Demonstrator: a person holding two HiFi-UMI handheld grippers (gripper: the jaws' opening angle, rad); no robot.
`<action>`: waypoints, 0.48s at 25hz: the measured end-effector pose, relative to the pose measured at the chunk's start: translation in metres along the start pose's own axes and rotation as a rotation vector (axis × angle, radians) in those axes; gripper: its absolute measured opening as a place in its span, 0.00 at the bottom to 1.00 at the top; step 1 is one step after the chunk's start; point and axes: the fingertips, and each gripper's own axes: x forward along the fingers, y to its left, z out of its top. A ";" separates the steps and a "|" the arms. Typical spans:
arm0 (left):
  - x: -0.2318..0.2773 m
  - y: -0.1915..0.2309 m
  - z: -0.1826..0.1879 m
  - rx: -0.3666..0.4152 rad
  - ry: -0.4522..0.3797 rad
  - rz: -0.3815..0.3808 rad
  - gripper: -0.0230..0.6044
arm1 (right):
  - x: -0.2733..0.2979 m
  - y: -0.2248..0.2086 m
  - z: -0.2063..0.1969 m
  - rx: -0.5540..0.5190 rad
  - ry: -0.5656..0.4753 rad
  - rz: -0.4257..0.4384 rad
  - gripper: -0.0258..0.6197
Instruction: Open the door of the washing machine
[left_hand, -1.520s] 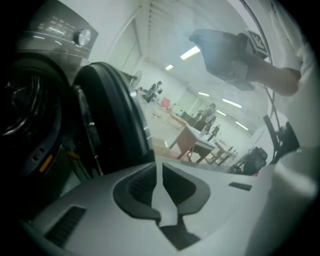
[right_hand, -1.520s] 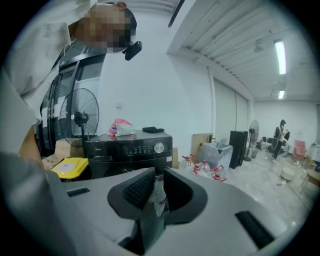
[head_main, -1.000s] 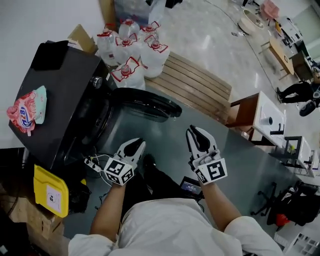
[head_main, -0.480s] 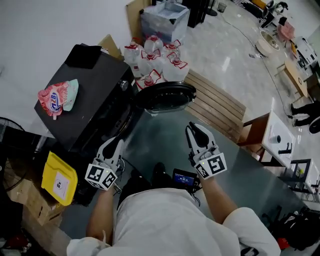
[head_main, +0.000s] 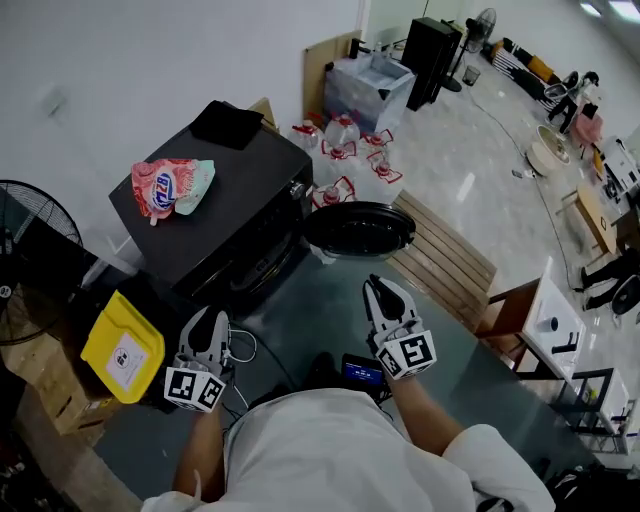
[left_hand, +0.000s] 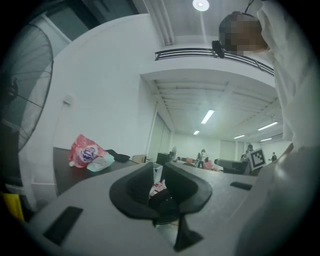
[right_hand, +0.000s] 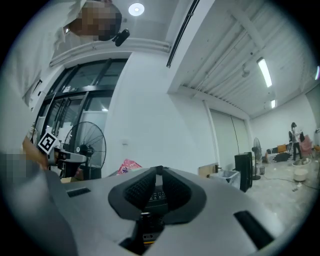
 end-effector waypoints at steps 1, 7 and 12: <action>-0.010 0.007 0.003 0.003 -0.002 0.019 0.14 | 0.001 0.009 0.002 -0.001 0.004 -0.001 0.13; -0.058 0.030 -0.003 0.067 0.039 0.040 0.14 | 0.000 0.055 0.008 -0.025 0.009 0.006 0.13; -0.090 0.032 -0.012 0.089 0.057 0.051 0.14 | -0.019 0.087 0.005 -0.044 0.027 0.004 0.13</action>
